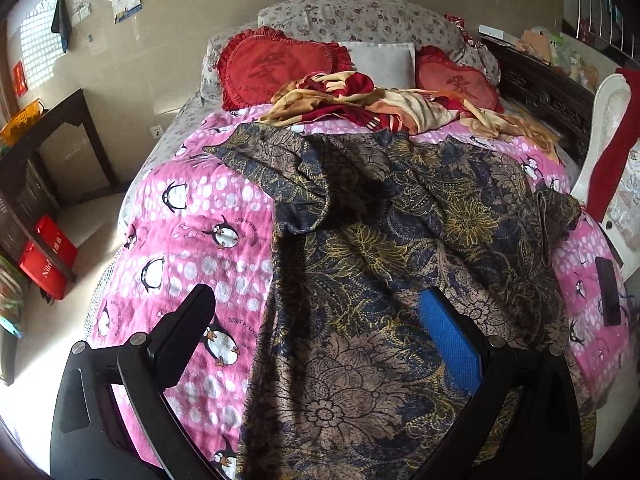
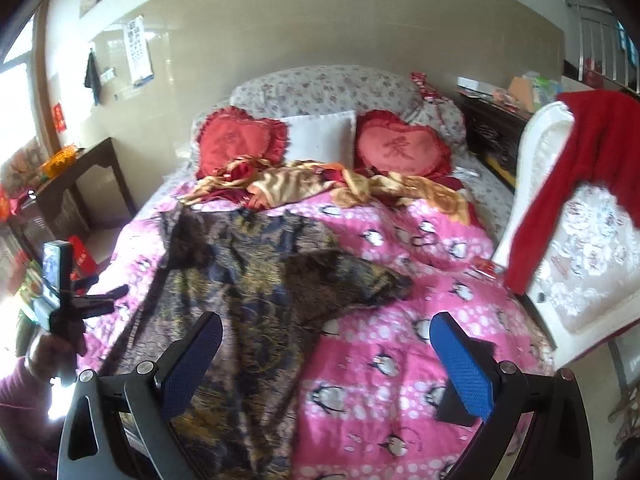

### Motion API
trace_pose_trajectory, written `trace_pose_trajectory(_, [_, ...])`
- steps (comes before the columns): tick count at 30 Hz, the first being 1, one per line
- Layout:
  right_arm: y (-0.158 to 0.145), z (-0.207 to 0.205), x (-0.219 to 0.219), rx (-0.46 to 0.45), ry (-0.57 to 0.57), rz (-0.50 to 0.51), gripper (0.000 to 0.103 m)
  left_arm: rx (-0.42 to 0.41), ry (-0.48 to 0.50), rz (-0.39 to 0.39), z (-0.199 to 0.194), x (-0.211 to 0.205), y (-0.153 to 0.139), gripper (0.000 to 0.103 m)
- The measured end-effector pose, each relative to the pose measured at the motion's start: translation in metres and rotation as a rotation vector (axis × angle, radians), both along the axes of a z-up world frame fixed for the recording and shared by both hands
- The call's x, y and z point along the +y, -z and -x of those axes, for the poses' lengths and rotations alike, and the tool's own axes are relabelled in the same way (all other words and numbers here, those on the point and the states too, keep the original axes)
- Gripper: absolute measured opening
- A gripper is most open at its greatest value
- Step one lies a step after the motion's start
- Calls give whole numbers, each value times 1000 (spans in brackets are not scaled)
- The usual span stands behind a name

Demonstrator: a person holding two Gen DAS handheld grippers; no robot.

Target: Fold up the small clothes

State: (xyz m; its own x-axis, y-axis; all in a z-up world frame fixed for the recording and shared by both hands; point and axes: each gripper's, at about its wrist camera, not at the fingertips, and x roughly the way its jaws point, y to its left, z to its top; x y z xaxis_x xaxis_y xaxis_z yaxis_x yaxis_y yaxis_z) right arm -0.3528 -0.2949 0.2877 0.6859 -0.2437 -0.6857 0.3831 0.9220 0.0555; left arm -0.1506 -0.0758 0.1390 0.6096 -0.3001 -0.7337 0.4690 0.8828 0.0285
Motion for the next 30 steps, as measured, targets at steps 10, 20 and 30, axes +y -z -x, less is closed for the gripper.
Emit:
trace_pose_trajectory(10, [-58,-78,52,-121,-252,-169,103,-45,-9,0,-11,-6,-32,102])
trace_pose_trajectory(20, [-51,-161,53,-143,-193,-177,103,-46,-56,13,-39,-7,-33,102])
trace_pose_trajectory(30, [59,-214,82,-34,-181,-21,103,-11,-94,4,-63,-10,-5,102])
